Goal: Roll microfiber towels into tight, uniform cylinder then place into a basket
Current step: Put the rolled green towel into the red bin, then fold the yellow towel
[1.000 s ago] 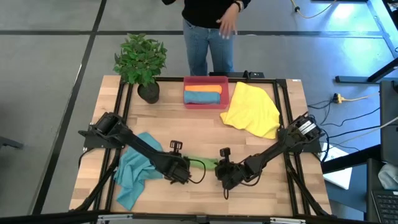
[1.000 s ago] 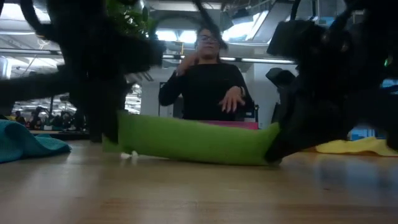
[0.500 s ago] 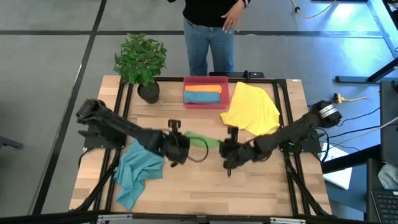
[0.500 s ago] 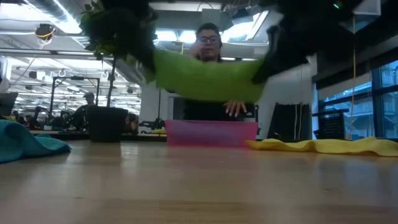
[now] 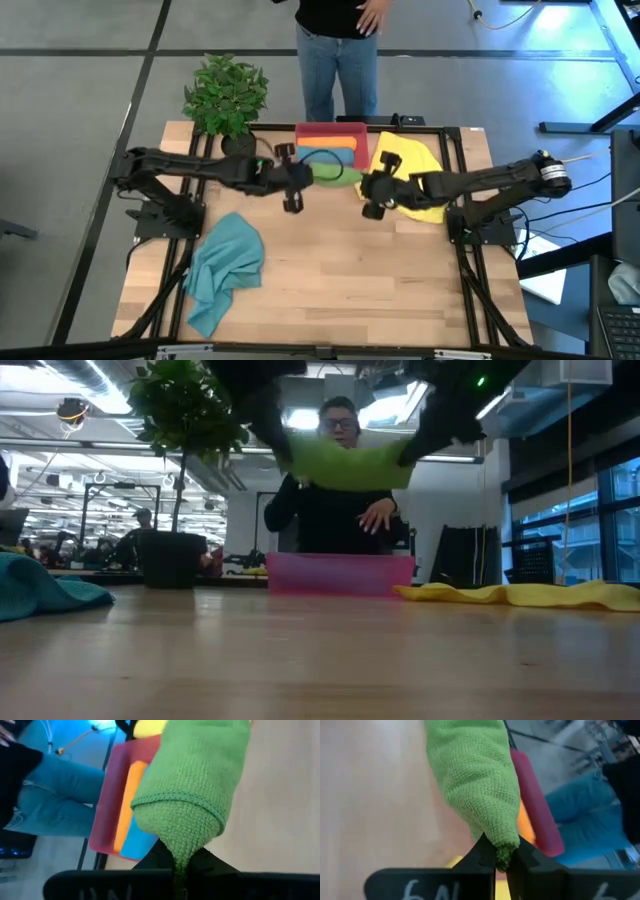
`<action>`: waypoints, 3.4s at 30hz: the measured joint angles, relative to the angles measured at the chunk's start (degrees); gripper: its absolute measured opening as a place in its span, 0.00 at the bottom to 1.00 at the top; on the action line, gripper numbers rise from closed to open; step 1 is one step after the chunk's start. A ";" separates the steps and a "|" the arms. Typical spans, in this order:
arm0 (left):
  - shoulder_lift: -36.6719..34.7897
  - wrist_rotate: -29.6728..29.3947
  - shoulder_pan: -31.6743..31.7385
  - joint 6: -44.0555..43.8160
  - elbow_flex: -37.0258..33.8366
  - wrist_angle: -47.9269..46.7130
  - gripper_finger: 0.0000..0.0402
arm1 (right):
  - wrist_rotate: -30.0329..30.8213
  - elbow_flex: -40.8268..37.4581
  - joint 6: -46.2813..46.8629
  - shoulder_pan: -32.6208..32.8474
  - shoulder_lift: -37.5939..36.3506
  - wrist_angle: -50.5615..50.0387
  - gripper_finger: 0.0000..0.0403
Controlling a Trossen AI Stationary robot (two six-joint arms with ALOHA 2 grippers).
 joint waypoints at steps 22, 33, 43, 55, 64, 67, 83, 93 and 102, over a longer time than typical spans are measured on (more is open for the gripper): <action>15.58 8.55 18.40 14.87 -0.04 13.91 0.00 | -7.90 -12.42 -17.19 -22.23 9.89 29.18 0.04; 19.98 10.62 18.03 16.01 -0.07 12.78 0.00 | -13.50 -20.02 -18.19 -23.90 11.95 35.68 0.04; 19.94 17.06 18.55 15.84 -0.07 6.63 0.11 | -18.22 -19.05 -19.05 -23.90 11.76 35.03 0.28; 14.29 13.83 18.47 16.91 -0.04 4.13 0.37 | -17.67 -9.71 -18.84 -23.16 11.90 22.16 0.58; 8.51 10.40 16.95 13.22 -0.02 -4.48 0.40 | -15.80 0.74 -14.42 -20.21 11.13 3.53 0.59; 3.71 10.48 15.47 9.05 -0.04 -7.17 0.39 | -14.85 4.92 -10.32 -18.59 9.01 -4.49 0.58; -27.15 16.40 -5.50 -2.48 -22.56 28.75 0.39 | -39.04 -18.30 6.37 -5.05 -25.85 19.39 0.26; -30.20 15.47 -12.01 -8.46 -49.12 72.65 0.39 | -28.22 -43.96 15.54 1.80 -27.37 51.43 0.24; -29.53 9.70 -12.06 -8.74 -53.18 76.70 0.39 | -23.05 -47.04 16.88 2.19 -23.11 54.74 0.24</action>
